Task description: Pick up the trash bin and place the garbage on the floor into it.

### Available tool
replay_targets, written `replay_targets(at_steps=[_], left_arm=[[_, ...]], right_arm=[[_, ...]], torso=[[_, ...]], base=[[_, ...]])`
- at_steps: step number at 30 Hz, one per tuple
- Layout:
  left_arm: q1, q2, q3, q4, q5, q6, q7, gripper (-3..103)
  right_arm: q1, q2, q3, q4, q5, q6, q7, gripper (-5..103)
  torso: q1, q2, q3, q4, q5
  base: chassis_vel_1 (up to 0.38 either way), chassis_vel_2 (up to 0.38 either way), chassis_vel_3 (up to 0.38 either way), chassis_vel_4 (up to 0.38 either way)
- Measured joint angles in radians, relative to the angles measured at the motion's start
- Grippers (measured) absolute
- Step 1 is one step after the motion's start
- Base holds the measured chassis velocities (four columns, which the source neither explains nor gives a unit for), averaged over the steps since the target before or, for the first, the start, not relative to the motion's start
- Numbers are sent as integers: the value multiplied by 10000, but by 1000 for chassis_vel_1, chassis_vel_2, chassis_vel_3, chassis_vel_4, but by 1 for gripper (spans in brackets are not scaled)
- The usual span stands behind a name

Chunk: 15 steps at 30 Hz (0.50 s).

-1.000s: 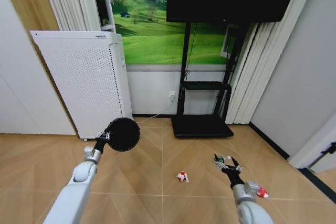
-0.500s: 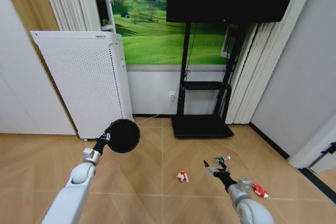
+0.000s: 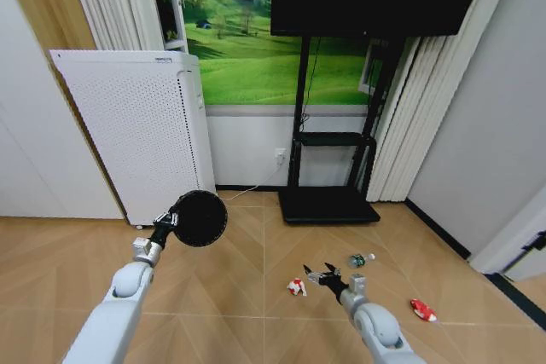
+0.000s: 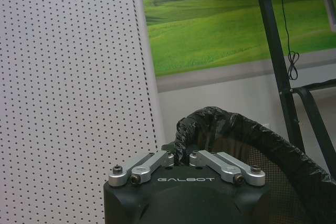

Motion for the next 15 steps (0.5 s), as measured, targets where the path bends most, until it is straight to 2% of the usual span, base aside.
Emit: replay_targets(at_steps=[7, 11, 15], left_arm=[[154, 75, -38, -241, -70, 87, -71, 7], [221, 159, -131, -422, -194, 206, -99, 7], [294, 185, -175, -521, -242, 257, -106, 7]], right_arm=[[1063, 271, -1034, -1519, 47, -144, 408, 100], [1935, 670, -1949, -2815, 219, -247, 942, 100], [2239, 836, -2169, -3436, 143, -289, 1036, 100]], torso=[[0, 0, 0, 2, 0], [0, 0, 0, 2, 0], [0, 0, 0, 2, 0]], base=[[0, 0, 0, 0], [0, 0, 0, 0], [0, 0, 0, 0]])
